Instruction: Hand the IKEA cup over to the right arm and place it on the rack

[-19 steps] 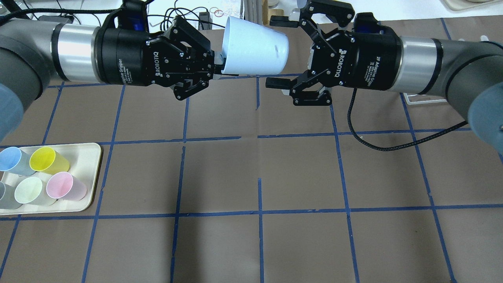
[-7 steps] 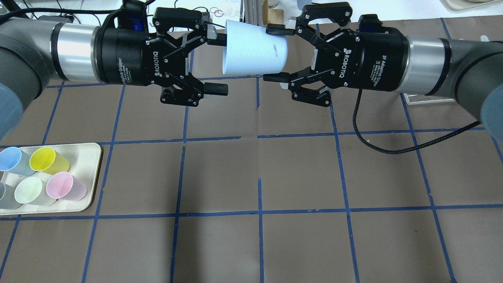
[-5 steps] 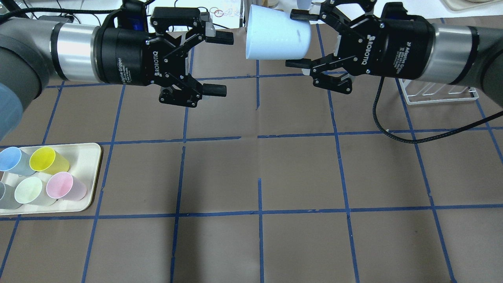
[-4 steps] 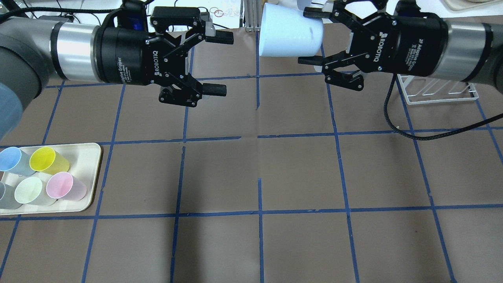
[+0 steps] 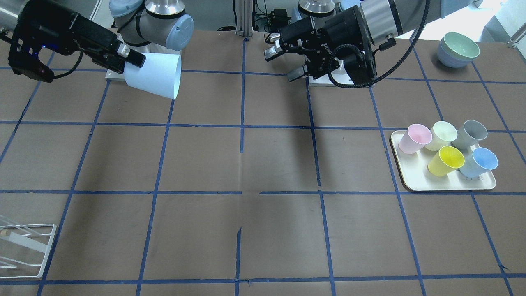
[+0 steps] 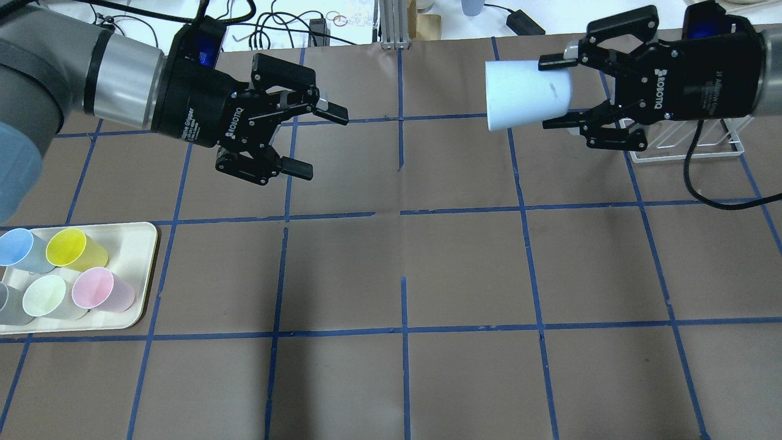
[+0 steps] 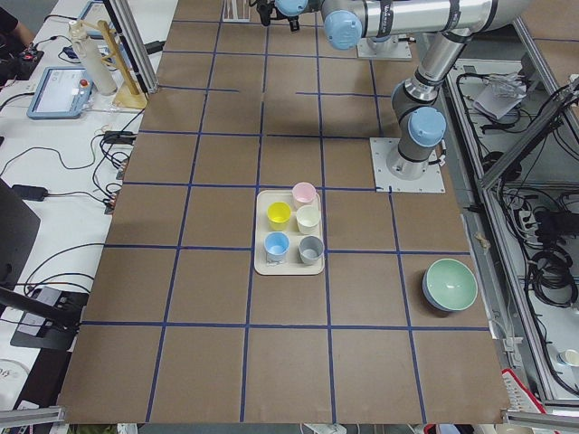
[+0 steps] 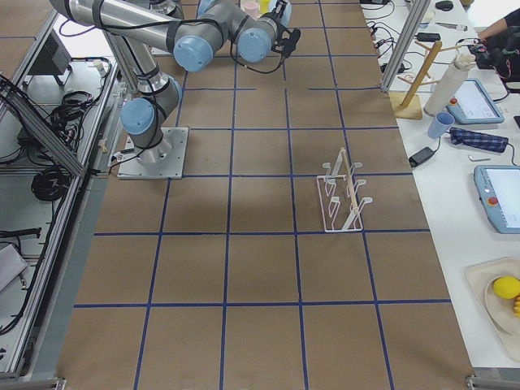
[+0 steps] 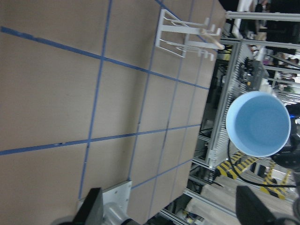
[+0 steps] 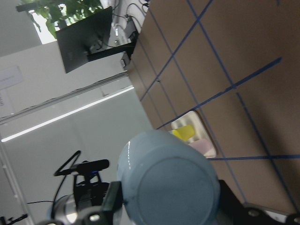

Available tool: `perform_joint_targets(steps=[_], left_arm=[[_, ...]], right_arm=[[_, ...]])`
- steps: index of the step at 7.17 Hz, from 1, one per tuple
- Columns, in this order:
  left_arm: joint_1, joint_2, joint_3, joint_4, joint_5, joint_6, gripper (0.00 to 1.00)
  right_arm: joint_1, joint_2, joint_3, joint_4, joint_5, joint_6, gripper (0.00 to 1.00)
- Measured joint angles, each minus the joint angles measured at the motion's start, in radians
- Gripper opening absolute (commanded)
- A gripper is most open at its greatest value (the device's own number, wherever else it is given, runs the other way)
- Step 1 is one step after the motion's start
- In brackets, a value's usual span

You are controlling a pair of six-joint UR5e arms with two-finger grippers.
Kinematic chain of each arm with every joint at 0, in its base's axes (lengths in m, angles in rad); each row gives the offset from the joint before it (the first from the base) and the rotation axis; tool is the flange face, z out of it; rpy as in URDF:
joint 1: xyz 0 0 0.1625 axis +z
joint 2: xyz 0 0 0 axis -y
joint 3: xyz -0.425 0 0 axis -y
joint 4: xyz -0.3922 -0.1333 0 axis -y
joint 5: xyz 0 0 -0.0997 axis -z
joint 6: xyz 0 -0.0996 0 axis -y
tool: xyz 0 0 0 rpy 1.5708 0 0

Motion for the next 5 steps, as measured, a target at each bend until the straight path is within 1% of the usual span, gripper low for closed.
perform_joint_targets(steps=[1, 3, 4, 5], left_arm=[[-0.006, -0.003, 0.002, 0.034, 0.155, -0.01, 1.0], [-0.031, -0.008, 0.011, 0.099, 0.493, -0.025, 1.0], [-0.049, -0.012, 0.016, 0.126, 0.633, -0.037, 1.0], [-0.071, -0.02, 0.019, 0.155, 0.742, -0.042, 1.0]], right_arm=[[-0.008, -0.002, -0.023, -0.04, -0.164, -0.003, 0.01], [-0.011, -0.005, -0.074, -0.097, -0.455, -0.057, 0.0], [-0.01, -0.005, -0.081, -0.146, -0.584, -0.103, 0.0], [-0.008, -0.003, -0.081, -0.199, -0.698, -0.146, 0.0]])
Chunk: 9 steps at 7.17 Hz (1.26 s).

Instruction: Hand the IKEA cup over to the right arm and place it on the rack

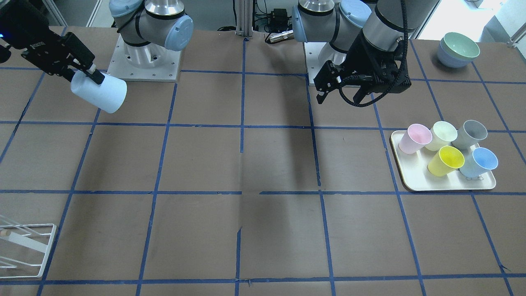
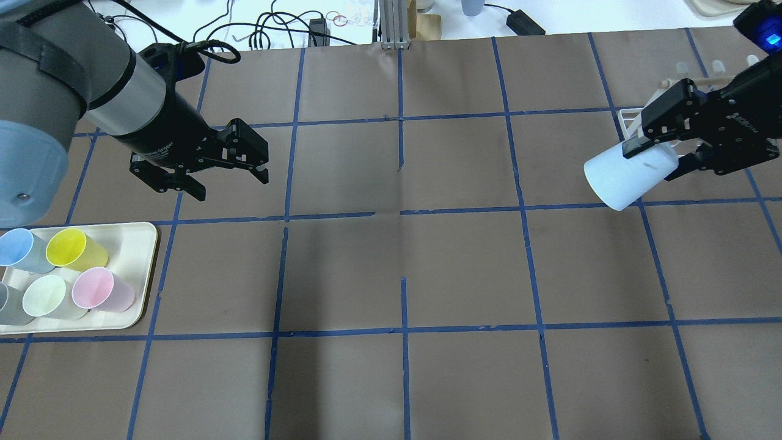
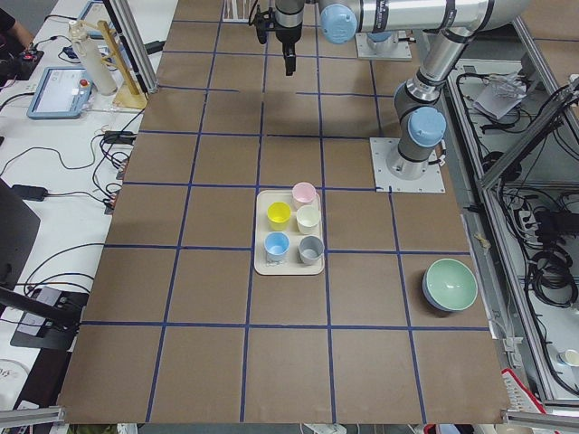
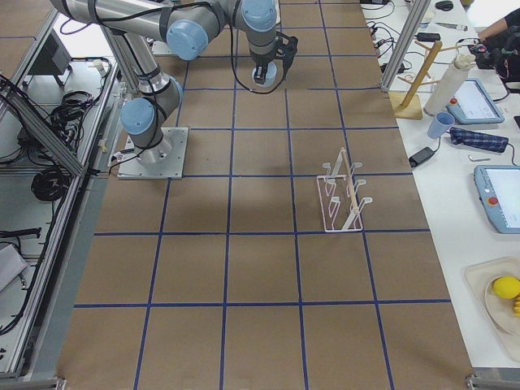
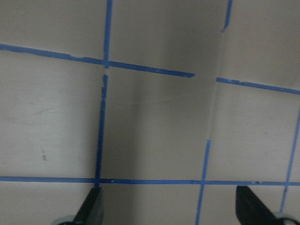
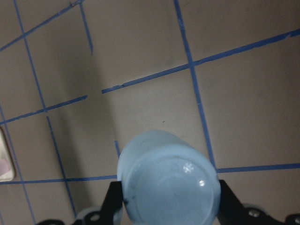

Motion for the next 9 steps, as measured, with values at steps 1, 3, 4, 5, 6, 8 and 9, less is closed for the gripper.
perform_joint_targets(steps=[1, 3, 4, 5, 6, 8, 9], left_arm=[[-0.024, -0.008, 0.002, 0.027, 0.087, -0.001, 1.0], [-0.055, -0.015, 0.005, 0.079, 0.16, 0.01, 1.0], [-0.059, -0.021, 0.012, 0.099, 0.162, 0.03, 1.0], [-0.062, -0.031, 0.024, 0.11, 0.15, 0.054, 1.0], [-0.065, -0.038, 0.034, 0.111, 0.136, 0.069, 1.0], [-0.067, -0.041, 0.039, 0.11, 0.131, 0.083, 1.0], [-0.068, -0.039, 0.039, 0.109, 0.13, 0.084, 1.0]], right_arm=[[0.001, 0.005, 0.001, -0.057, -0.106, -0.038, 0.0], [0.002, 0.05, 0.009, -0.17, -0.213, -0.074, 0.0], [0.002, 0.094, 0.009, -0.238, -0.23, -0.091, 0.0], [0.002, 0.132, 0.009, -0.316, -0.252, -0.107, 0.0], [0.002, 0.158, 0.005, -0.393, -0.278, -0.132, 0.0], [-0.001, 0.218, -0.002, -0.532, -0.302, -0.214, 0.0], [-0.003, 0.245, -0.004, -0.594, -0.314, -0.232, 0.0]])
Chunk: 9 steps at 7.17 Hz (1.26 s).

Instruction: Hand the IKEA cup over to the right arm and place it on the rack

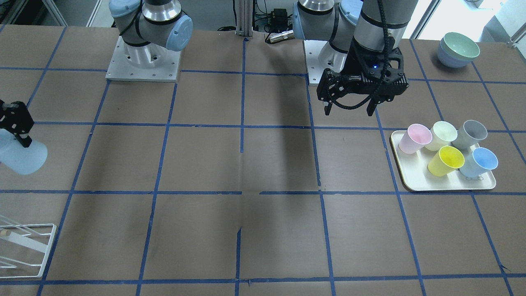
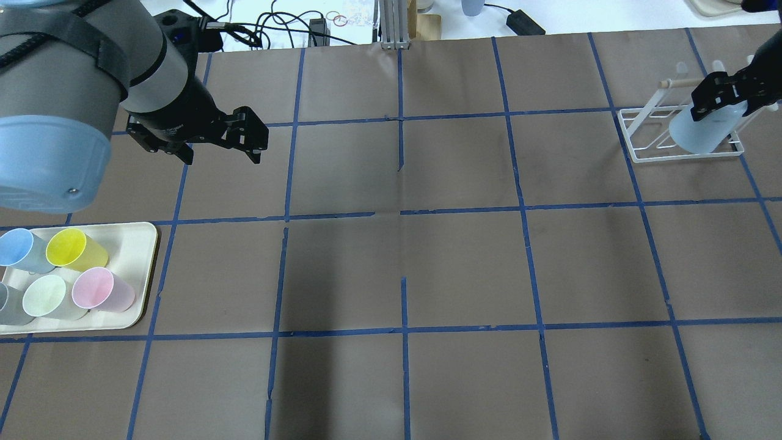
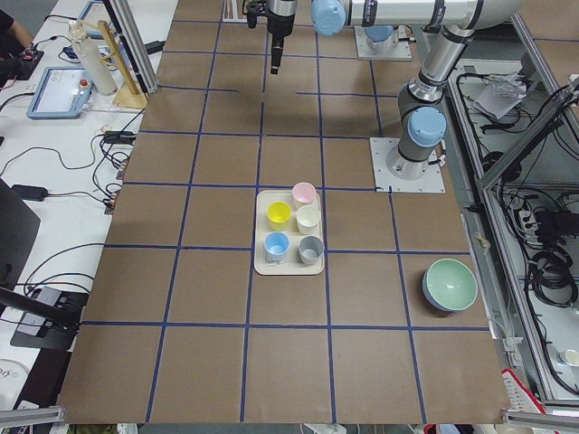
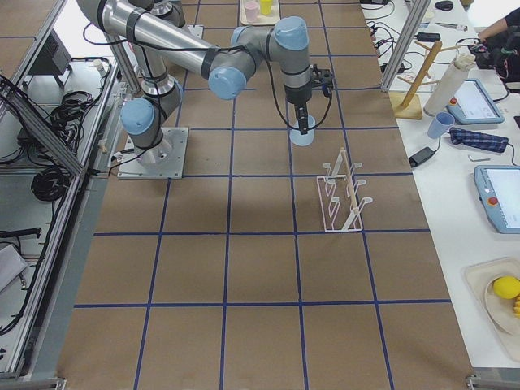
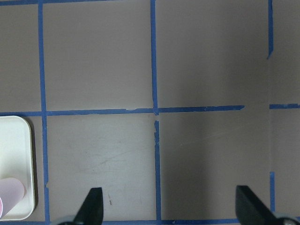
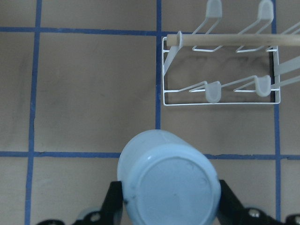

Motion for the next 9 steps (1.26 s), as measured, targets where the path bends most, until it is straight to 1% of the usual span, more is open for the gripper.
perform_joint_targets(steps=[3, 4, 6, 9], left_arm=[[0.0, 0.004, 0.001, -0.002, -0.003, -0.001, 1.0], [-0.001, 0.005, 0.002, -0.002, -0.003, -0.001, 1.0], [0.0, 0.007, 0.002, -0.003, -0.002, -0.001, 1.0], [0.001, 0.011, -0.002, -0.003, 0.0, -0.001, 1.0]], right_arm=[[-0.004, 0.065, -0.009, -0.147, -0.035, -0.019, 0.0], [-0.012, 0.088, -0.021, -0.17, -0.035, -0.021, 0.0], [-0.034, 0.133, -0.044, -0.182, -0.027, -0.024, 0.0], [-0.04, 0.159, -0.046, -0.18, -0.025, -0.012, 0.0]])
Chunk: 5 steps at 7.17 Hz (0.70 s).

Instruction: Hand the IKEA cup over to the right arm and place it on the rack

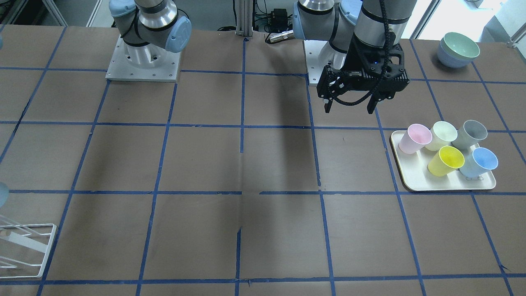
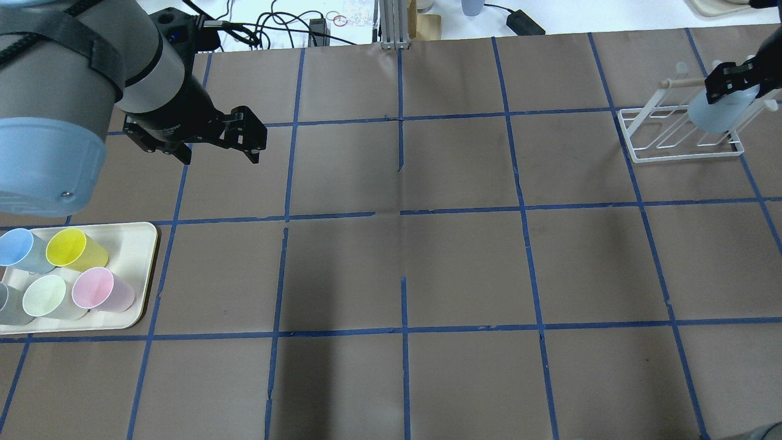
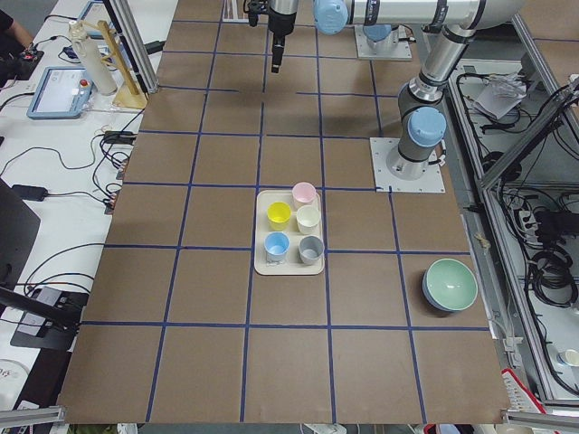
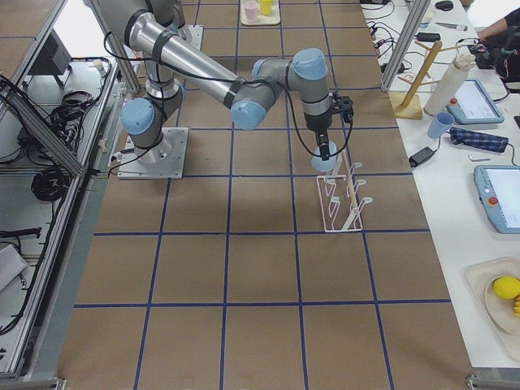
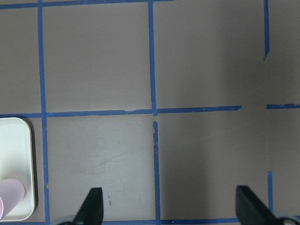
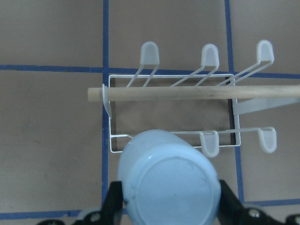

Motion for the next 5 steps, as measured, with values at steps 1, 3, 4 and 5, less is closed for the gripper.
perform_joint_targets(steps=[1, 3, 4, 5], left_arm=[[0.0, 0.0, -0.001, 0.0, -0.001, -0.001, 1.0], [-0.001, -0.001, 0.0, 0.0, -0.004, -0.003, 1.0], [-0.001, -0.001, 0.0, -0.001, -0.004, -0.004, 1.0], [-0.001, 0.001, -0.001, -0.001, -0.004, -0.004, 1.0]], right_arm=[[0.0, 0.009, 0.0, -0.001, 0.002, 0.005, 0.0], [0.001, 0.03, 0.0, -0.001, 0.006, 0.019, 0.0], [0.001, 0.04, 0.0, 0.0, 0.006, 0.03, 0.0], [0.002, 0.049, 0.0, 0.001, 0.006, 0.044, 0.0]])
